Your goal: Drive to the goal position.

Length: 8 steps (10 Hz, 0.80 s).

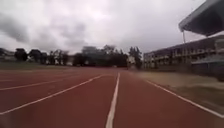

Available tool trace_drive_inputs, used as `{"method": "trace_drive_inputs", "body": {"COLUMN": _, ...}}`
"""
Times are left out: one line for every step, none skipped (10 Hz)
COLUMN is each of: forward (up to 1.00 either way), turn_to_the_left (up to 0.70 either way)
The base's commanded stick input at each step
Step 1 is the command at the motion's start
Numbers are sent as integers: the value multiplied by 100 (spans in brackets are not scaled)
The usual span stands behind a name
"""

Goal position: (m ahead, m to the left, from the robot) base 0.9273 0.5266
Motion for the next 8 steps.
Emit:
{"method": "trace_drive_inputs", "body": {"forward": 50, "turn_to_the_left": -50}}
{"method": "trace_drive_inputs", "body": {"forward": 50, "turn_to_the_left": -50}}
{"method": "trace_drive_inputs", "body": {"forward": 50, "turn_to_the_left": -50}}
{"method": "trace_drive_inputs", "body": {"forward": 50, "turn_to_the_left": 0}}
{"method": "trace_drive_inputs", "body": {"forward": 50, "turn_to_the_left": 0}}
{"method": "trace_drive_inputs", "body": {"forward": 50, "turn_to_the_left": 0}}
{"method": "trace_drive_inputs", "body": {"forward": 50, "turn_to_the_left": 0}}
{"method": "trace_drive_inputs", "body": {"forward": 50, "turn_to_the_left": 0}}
